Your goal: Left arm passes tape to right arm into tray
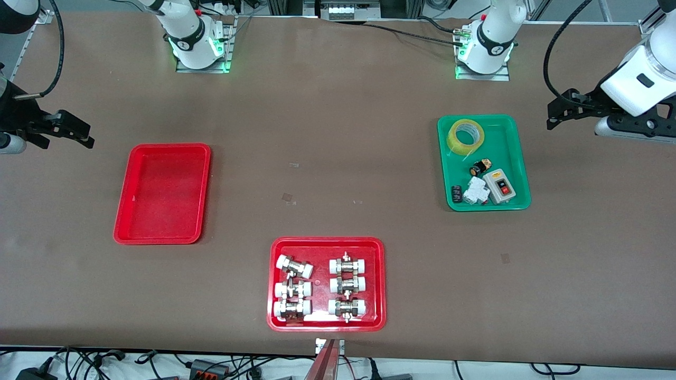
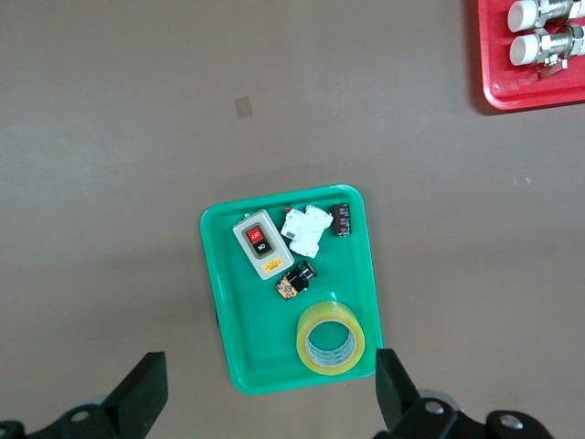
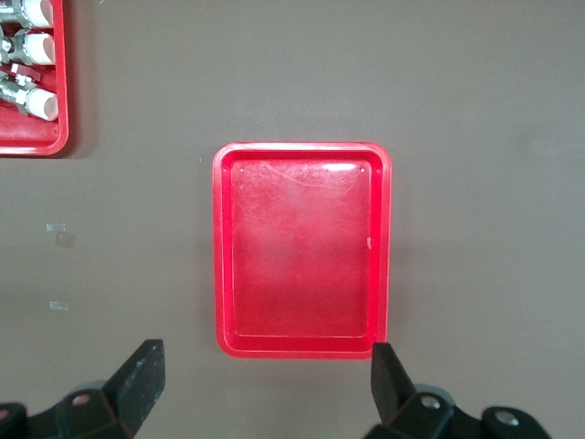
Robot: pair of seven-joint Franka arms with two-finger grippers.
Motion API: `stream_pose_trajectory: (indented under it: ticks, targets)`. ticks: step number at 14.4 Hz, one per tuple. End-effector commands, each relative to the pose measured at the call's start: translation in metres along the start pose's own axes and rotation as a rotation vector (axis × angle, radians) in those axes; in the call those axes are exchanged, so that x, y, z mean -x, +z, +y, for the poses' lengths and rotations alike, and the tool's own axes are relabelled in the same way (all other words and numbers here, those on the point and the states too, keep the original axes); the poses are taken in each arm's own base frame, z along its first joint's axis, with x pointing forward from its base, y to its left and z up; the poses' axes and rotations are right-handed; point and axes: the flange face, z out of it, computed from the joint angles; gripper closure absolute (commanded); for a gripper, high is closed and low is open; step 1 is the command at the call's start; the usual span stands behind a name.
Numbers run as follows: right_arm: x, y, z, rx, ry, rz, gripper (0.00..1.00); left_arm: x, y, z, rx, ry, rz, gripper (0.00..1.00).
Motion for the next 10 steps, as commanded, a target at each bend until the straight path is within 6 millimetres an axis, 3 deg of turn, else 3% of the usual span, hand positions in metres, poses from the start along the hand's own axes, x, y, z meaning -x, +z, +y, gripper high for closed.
stream_pose_trajectory:
  ticks: [1, 7, 9, 10]
  targets:
    - [0.006, -0.005, -0.002, -0.003, 0.002, 0.0, 0.0, 0.008, -0.005, 0.002, 0.008, 0.012, 0.007, 0.0]
    - [0.005, -0.006, -0.001, -0.003, 0.004, 0.002, 0.0, 0.011, 0.002, 0.0, 0.012, 0.022, -0.045, 0.0]
    - [0.004, -0.002, -0.001, -0.003, 0.004, -0.003, 0.0, 0.017, 0.023, 0.001, 0.019, 0.021, -0.149, 0.0]
    - [0.004, -0.003, 0.0, -0.003, 0.005, -0.001, 0.0, 0.019, 0.054, 0.001, 0.022, 0.021, -0.228, 0.0]
